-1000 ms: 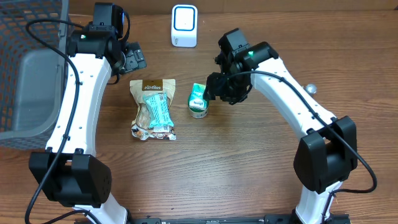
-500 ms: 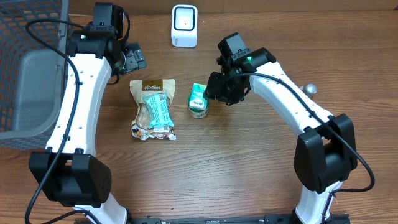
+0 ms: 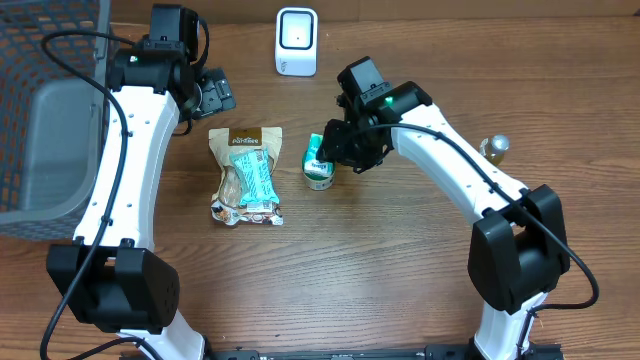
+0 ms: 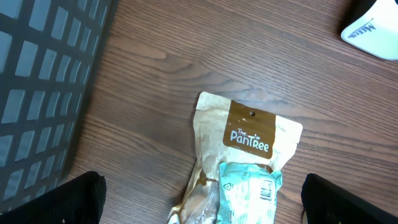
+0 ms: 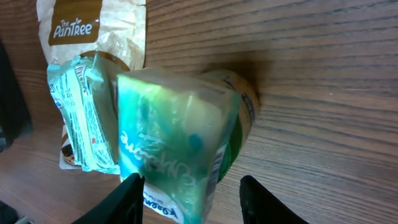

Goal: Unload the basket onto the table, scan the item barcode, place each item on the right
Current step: 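Lower the right gripper onto the small green tissue pack and grasp it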

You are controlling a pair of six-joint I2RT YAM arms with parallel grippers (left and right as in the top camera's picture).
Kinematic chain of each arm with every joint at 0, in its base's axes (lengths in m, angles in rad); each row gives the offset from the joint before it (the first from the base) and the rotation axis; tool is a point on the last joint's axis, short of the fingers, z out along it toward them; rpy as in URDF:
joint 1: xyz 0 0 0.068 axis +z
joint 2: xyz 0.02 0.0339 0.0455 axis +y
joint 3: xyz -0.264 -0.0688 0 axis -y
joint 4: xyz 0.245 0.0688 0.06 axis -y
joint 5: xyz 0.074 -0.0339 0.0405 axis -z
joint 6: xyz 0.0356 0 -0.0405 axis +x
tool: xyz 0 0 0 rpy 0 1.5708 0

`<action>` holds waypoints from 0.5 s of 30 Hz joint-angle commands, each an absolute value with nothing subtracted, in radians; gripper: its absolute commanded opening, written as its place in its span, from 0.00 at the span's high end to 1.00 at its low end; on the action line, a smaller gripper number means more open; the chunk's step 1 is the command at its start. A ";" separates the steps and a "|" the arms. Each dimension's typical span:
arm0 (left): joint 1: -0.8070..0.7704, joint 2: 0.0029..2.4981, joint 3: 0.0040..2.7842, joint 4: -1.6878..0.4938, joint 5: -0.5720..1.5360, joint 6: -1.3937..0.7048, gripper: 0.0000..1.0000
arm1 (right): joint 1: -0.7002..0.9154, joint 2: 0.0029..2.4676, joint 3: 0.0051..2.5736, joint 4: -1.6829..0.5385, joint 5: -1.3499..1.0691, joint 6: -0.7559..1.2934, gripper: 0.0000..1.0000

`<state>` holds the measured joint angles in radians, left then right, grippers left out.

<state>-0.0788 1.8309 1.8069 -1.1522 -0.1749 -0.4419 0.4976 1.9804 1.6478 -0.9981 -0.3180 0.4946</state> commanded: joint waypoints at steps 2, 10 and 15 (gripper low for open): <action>-0.085 1.819 1.819 -1.151 -0.175 -0.429 0.00 | 0.505 1.978 1.642 -0.992 -0.317 0.498 0.53; -0.085 1.819 1.819 -1.151 -0.175 -0.429 0.00 | 0.505 1.988 1.642 -0.977 -0.313 0.498 0.53; -0.085 1.819 1.819 -1.151 -0.175 -0.429 0.00 | 0.505 2.006 1.642 -0.977 -0.313 0.498 0.54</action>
<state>-0.0788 1.8309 1.8069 -1.1526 -0.1749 -0.4419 0.4999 1.9846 1.6478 -0.9833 -0.3145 0.4942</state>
